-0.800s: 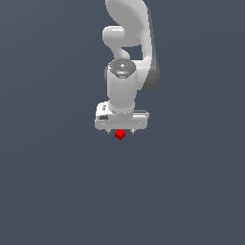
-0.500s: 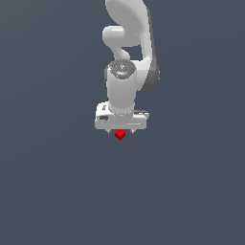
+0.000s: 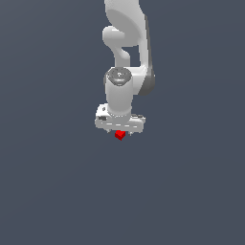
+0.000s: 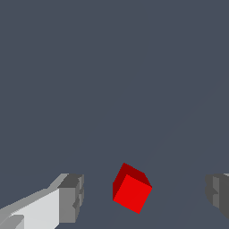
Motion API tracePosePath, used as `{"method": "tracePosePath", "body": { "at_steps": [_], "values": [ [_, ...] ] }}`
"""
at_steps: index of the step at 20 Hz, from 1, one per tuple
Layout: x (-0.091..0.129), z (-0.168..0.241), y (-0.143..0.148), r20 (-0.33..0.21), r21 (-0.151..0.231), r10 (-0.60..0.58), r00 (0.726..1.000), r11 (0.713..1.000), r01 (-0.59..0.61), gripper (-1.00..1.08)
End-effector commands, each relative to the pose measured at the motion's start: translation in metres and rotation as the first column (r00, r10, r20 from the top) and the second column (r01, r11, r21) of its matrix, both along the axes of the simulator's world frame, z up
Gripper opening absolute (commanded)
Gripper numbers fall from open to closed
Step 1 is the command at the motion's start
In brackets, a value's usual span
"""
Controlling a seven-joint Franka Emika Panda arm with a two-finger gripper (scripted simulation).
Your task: Pick up the red cube and move it to a goal position.
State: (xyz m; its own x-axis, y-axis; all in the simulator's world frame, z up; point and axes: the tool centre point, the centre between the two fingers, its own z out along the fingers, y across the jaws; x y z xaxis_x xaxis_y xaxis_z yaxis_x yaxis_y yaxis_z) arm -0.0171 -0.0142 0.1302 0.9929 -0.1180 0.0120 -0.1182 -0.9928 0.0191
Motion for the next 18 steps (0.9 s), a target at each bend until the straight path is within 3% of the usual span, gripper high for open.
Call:
{"method": "tracePosePath", "body": {
  "at_steps": [1, 10, 18],
  "values": [
    [-0.008, -0.013, -0.002, -0.001, 0.002, -0.057, 0.998, 0.998, 0.057, 1.0],
    [-0.041, -0.069, -0.005, -0.005, 0.011, -0.305, 0.952, 0.952, 0.305, 1.0],
    [-0.058, -0.101, -0.002, -0.008, 0.017, -0.436, 0.9, 0.9, 0.436, 1.0]
  ]
}}
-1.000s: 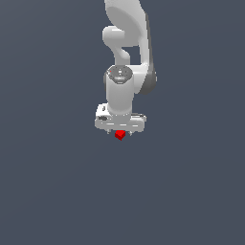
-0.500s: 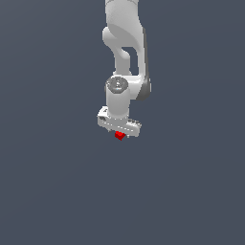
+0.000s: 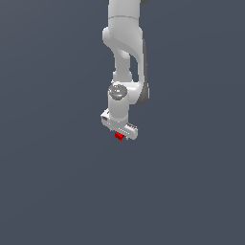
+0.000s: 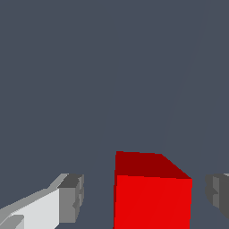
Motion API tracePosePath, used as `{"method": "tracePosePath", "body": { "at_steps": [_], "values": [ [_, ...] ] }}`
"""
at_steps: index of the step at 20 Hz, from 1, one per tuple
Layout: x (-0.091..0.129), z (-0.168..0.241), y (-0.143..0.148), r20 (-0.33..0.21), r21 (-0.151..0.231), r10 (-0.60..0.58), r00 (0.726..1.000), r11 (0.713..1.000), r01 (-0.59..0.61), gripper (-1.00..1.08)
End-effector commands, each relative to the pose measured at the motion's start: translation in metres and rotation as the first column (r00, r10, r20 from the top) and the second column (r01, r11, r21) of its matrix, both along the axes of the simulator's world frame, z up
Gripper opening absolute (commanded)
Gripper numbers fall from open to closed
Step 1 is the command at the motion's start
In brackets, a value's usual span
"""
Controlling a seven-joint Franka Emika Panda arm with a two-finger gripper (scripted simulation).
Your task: Pick up the red cube and move it to a goal position.
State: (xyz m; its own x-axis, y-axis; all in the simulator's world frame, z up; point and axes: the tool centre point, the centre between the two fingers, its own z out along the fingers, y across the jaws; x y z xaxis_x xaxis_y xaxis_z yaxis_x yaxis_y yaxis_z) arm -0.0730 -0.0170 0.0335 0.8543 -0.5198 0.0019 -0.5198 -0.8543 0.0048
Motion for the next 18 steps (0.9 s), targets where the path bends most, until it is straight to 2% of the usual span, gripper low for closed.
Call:
{"method": "tracePosePath", "body": {
  "at_steps": [1, 7, 8, 18],
  "values": [
    [-0.0037, -0.0071, 0.001, 0.001, 0.002, -0.033, 0.999, 0.999, 0.033, 1.0],
    [-0.0062, -0.0135, 0.0032, 0.001, 0.004, -0.058, 0.998, 0.998, 0.058, 1.0],
    [-0.0062, -0.0135, 0.0032, 0.001, 0.004, -0.058, 0.998, 0.998, 0.058, -1.0],
    [-0.0061, -0.0134, 0.0032, 0.001, 0.004, -0.058, 0.998, 0.998, 0.058, -1.0]
  ]
}}
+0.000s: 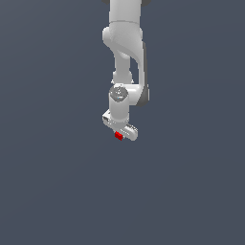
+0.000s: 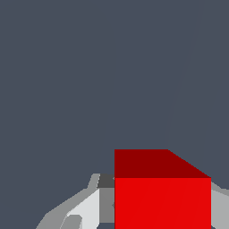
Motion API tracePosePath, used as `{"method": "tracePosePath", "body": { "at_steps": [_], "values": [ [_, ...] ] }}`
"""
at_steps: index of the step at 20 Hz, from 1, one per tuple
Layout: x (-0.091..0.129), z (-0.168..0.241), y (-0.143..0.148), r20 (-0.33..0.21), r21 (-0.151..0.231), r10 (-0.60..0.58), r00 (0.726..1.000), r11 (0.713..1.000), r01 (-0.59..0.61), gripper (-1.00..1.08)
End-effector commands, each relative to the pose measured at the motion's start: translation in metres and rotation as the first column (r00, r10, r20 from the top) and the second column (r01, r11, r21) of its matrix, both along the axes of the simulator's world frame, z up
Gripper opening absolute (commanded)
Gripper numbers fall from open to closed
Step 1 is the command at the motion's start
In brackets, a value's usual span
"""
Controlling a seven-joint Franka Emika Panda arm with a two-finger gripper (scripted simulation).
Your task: Pick up the red cube and move it to a goal position.
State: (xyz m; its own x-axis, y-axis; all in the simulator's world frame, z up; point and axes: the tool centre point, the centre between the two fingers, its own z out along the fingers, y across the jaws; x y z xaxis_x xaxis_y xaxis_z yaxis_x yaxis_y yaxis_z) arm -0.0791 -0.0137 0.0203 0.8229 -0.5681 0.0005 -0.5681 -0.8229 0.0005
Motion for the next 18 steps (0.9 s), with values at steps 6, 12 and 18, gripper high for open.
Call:
{"method": "tracePosePath", "body": {
  "at_steps": [6, 12, 18],
  "values": [
    [0.004, 0.009, -0.002, 0.0, 0.0, 0.0, 1.0, 1.0, 0.0, -1.0],
    [0.015, 0.035, -0.006, 0.0, 0.0, 0.0, 1.0, 1.0, 0.0, -1.0],
    [0.033, 0.078, -0.014, 0.0, -0.001, -0.001, 1.0, 1.0, 0.001, -1.0]
  ]
}}
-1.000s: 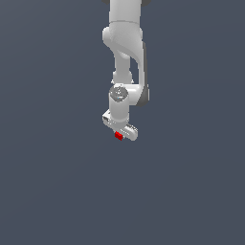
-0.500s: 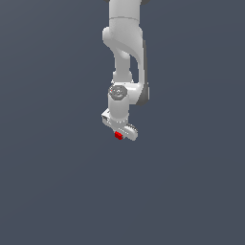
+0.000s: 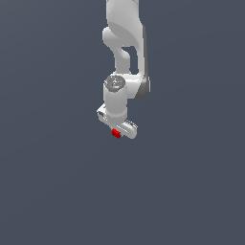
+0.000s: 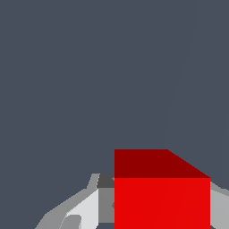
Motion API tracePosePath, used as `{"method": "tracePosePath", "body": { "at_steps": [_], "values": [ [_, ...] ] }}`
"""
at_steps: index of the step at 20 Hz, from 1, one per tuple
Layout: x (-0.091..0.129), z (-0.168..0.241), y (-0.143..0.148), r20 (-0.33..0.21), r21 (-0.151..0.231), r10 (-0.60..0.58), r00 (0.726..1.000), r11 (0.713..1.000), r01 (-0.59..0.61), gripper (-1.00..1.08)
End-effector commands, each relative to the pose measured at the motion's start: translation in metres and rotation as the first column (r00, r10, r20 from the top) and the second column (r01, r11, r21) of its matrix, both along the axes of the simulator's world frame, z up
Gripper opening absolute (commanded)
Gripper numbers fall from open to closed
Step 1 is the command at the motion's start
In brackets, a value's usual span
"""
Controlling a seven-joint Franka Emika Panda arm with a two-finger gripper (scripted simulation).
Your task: Pick up the red cube and move it to a goal position.
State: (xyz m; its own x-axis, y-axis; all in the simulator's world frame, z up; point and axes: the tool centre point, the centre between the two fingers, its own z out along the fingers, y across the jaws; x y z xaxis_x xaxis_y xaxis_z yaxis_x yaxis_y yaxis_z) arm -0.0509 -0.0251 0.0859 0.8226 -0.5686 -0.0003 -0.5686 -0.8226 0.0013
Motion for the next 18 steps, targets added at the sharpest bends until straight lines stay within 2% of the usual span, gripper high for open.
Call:
{"method": "tracePosePath", "body": {
  "at_steps": [1, 18],
  "values": [
    [0.009, 0.021, -0.004, 0.001, 0.0, 0.0, 1.0, 1.0, 0.0, -1.0],
    [0.078, 0.174, -0.03, 0.001, -0.001, -0.001, 1.0, 1.0, 0.001, -1.0]
  ]
}}
